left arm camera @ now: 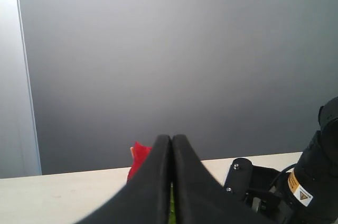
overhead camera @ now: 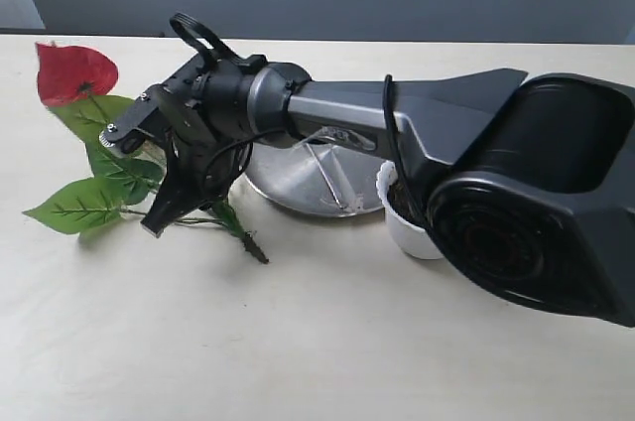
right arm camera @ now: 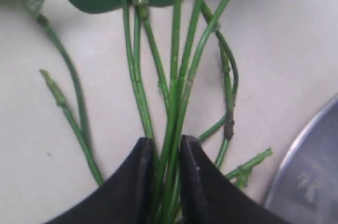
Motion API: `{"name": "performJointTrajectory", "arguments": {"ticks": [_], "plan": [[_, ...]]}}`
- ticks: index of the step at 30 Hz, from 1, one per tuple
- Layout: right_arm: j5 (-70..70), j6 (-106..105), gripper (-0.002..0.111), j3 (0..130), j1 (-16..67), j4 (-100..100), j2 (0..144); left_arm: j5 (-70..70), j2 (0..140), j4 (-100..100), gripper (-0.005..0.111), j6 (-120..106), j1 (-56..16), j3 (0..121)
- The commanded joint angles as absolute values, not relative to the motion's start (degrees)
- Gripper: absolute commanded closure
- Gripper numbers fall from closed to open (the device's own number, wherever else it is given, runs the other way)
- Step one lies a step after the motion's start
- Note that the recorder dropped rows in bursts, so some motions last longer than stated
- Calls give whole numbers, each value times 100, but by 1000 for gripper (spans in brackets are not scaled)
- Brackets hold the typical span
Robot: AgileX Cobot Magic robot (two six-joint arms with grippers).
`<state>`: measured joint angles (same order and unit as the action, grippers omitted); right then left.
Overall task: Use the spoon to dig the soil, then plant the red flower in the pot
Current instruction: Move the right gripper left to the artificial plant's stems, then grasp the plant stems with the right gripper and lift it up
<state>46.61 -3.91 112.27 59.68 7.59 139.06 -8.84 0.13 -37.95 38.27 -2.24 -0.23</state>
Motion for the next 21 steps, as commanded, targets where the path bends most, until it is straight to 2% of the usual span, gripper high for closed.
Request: {"name": "performJointTrajectory", "arguments": {"ticks": [1,6,14,21], "plan": [[4712,-332,108,11233,5937,735,13704,-893,0,-3777,106,3839,-251,0],[4570,505,108,11233,5937,839,12791,-904,0,-3777,106,3839,-251,0],[4566,2184,108,11057,5937,2327,11682,-904,0,-3777,106,3839,-251,0],[4099,4063,108,9455,5934,3724,10520,-904,0,-3777,106,3839,-251,0]]}}
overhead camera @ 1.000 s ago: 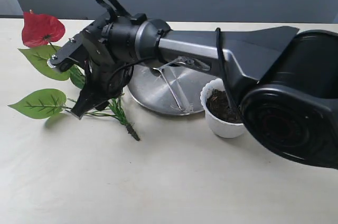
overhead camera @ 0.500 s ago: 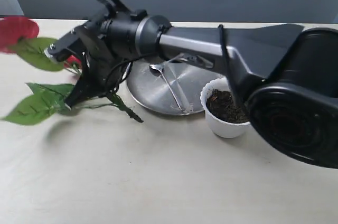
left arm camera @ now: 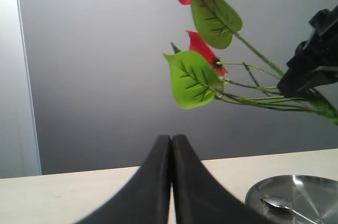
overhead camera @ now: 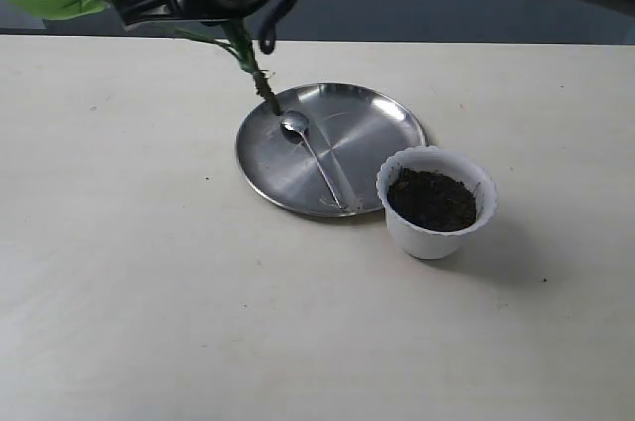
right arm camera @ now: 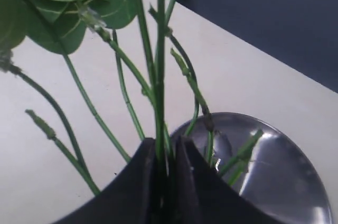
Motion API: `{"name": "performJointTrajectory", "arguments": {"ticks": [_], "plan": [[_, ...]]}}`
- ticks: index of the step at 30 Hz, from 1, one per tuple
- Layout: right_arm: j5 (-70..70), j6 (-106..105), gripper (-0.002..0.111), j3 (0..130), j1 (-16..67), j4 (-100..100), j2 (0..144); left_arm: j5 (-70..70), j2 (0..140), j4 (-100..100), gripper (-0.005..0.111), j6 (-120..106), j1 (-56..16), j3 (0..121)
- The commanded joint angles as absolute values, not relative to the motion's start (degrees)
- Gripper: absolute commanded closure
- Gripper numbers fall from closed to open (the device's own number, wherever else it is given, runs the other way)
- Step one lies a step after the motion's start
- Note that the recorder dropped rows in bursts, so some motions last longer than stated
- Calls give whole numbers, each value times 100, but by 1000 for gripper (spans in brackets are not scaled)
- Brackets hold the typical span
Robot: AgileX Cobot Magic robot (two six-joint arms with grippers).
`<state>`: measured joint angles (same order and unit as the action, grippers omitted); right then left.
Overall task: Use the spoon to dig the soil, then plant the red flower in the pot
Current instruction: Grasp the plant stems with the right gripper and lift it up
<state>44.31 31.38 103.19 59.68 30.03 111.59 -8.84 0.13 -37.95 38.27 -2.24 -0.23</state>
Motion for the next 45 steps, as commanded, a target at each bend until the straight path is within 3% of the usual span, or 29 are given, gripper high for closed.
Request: {"name": "performJointTrajectory", "arguments": {"ticks": [1,7,14,22,25,33,36,38,39,41,43,45], "plan": [[4045,4296,108,9211,5925,3910,10314,-904,0,-3777,106,3839,-251,0],[3530,5689,108,7337,5524,4778,8986,-904,0,-3777,106,3839,-251,0],[2581,5729,108,5311,4549,4867,7306,-904,0,-3777,106,3839,-251,0],[-437,5759,108,3523,3405,5832,6535,-904,0,-3777,106,3839,-251,0],[-897,5593,108,3345,2951,5627,6625,-904,0,-3777,106,3839,-251,0],[-1573,3186,108,3333,2034,1773,6758,-904,0,-3777,106,3839,-251,0],[-2118,-1145,108,3333,1863,-3378,6783,-865,0,-3777,106,3839,-251,0],[-2753,-3350,108,3355,1863,-5964,6894,-865,0,-3777,106,3839,-251,0],[-2798,-3589,108,3355,1863,-6257,6943,-865,0,-3777,106,3839,-251,0],[-2361,-3790,108,3355,1878,-5175,7103,-865,0,-3777,106,3839,-251,0],[-1947,-2033,108,3383,2144,-2114,7415,-874,0,-3777,106,3839,-251,0],[-2354,-847,108,3258,2310,-1346,7619,-874,0,-3777,106,3839,-251,0]]}}
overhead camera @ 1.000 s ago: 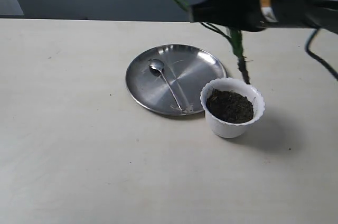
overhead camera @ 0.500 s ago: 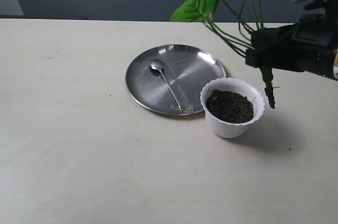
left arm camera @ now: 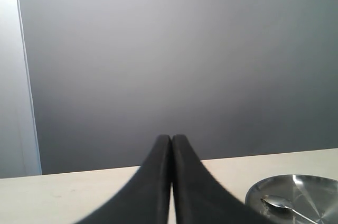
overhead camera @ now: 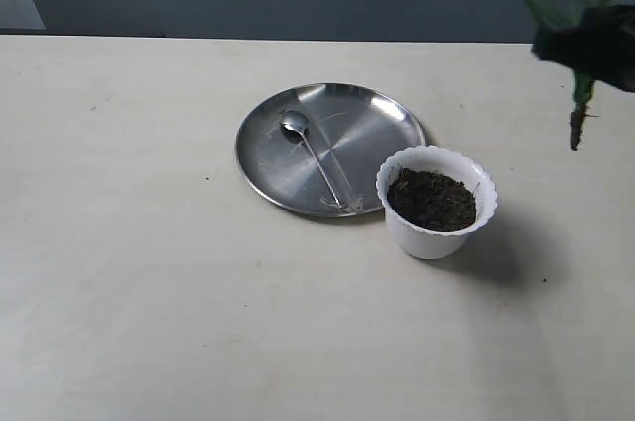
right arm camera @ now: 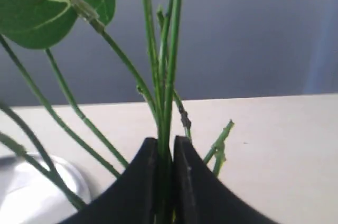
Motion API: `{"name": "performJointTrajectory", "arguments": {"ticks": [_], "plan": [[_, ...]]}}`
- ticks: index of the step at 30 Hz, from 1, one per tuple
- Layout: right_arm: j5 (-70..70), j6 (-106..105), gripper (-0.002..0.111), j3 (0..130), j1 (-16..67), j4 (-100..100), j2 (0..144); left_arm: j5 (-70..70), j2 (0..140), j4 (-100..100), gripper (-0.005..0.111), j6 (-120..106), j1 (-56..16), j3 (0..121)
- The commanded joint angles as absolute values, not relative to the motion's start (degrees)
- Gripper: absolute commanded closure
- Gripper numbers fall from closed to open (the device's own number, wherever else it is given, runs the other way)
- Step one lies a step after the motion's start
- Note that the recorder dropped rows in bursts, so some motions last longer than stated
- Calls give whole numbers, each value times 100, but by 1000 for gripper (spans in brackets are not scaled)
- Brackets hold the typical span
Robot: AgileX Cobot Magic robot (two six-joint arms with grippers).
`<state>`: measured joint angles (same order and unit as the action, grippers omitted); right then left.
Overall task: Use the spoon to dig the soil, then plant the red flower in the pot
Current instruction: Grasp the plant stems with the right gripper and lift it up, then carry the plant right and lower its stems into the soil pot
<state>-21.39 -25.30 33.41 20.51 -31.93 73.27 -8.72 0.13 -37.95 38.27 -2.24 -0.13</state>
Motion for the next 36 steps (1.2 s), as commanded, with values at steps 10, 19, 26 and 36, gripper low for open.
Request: {"name": "performJointTrajectory", "arguments": {"ticks": [10,19,26,36], "plan": [[-6464,1919,108,1602,2581,-393,8152,-874,0,-3777,106,3839,-251,0],[-6996,1500,108,1677,2581,459,9436,-874,0,-3777,106,3839,-251,0],[-6996,1465,108,2037,2581,609,9848,-874,0,-3777,106,3839,-251,0],[-6996,1347,108,2218,2581,784,10316,-898,0,-3777,106,3839,-251,0]]}}
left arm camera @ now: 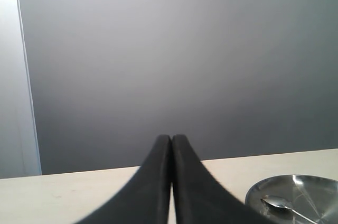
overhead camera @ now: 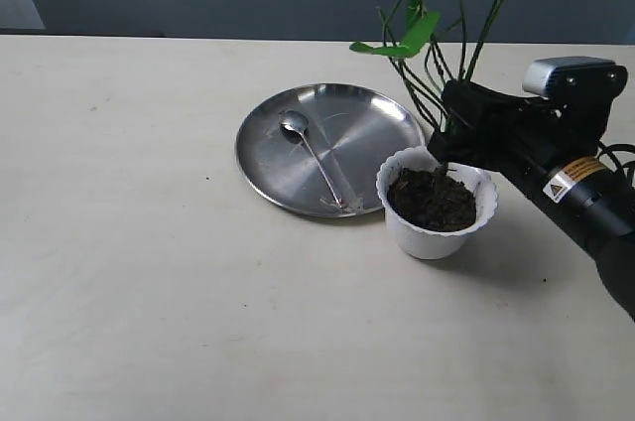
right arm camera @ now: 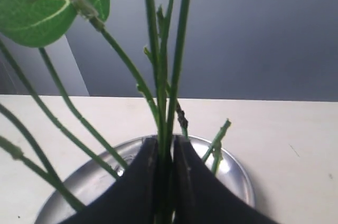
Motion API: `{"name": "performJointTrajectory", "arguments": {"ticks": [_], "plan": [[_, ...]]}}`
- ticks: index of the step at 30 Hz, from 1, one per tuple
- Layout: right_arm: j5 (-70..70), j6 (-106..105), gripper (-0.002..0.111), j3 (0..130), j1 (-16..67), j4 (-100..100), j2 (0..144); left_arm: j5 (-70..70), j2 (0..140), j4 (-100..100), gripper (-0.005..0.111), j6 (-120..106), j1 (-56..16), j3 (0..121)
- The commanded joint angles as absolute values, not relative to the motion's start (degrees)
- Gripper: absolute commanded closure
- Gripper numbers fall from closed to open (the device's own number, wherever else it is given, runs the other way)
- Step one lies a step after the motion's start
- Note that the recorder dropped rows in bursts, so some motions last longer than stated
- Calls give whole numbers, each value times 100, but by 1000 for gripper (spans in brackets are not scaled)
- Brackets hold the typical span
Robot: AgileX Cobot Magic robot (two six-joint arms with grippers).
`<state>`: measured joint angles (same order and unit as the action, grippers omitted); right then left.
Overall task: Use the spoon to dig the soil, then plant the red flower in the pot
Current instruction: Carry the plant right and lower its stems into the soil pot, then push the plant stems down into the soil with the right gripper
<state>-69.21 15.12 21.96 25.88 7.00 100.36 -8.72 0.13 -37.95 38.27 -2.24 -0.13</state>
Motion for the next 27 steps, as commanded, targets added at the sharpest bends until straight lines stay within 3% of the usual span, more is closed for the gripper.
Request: {"name": "performJointTrajectory", "arguments": {"ticks": [1,27], "plan": [[-6996,1300,108,2218,2581,853,10433,-898,0,-3777,106,3839,-251,0],[-6861,1151,108,2208,2581,1650,10953,-898,0,-3777,106,3839,-251,0]]}}
